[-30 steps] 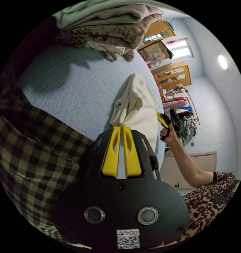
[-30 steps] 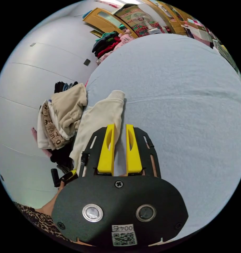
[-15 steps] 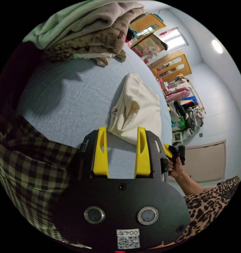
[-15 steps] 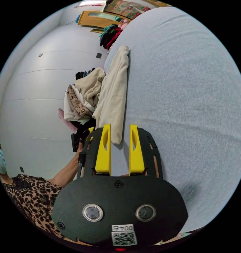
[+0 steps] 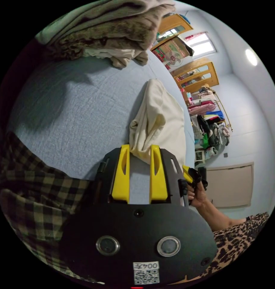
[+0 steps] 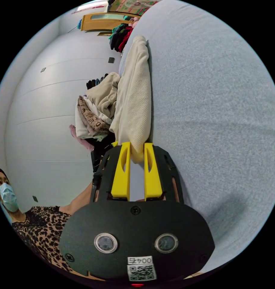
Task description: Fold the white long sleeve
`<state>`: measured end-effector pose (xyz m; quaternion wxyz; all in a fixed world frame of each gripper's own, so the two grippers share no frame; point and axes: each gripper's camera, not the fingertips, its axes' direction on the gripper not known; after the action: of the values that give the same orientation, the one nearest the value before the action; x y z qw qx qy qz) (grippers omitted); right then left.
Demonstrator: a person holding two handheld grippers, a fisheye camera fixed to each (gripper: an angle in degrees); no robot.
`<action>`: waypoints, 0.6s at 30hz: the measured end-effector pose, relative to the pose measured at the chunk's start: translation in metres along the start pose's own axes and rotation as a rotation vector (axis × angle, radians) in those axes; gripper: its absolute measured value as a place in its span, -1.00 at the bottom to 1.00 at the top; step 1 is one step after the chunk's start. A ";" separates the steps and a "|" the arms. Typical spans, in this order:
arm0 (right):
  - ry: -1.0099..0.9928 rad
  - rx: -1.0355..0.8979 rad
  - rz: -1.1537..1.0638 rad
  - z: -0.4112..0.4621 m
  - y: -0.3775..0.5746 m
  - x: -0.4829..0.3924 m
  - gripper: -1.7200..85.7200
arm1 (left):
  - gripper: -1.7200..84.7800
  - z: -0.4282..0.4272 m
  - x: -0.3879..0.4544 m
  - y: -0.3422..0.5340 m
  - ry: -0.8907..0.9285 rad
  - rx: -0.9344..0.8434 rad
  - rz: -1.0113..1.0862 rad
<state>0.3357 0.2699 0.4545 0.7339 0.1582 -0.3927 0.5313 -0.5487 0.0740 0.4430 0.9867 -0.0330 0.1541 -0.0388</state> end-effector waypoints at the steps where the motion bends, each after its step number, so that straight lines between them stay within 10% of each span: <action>1: 0.020 0.006 -0.007 0.000 0.003 -0.006 -0.84 | -0.84 0.001 0.001 0.001 0.027 -0.005 -0.011; 18: 0.527 -0.009 -0.230 0.000 0.163 -0.068 -0.82 | -0.88 -0.018 0.114 0.134 -0.207 -0.032 0.176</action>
<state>0.1797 0.2877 0.3737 0.8669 0.0546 -0.1702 0.4653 -0.4367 0.1964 0.3810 0.9963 -0.0388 0.0542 0.0541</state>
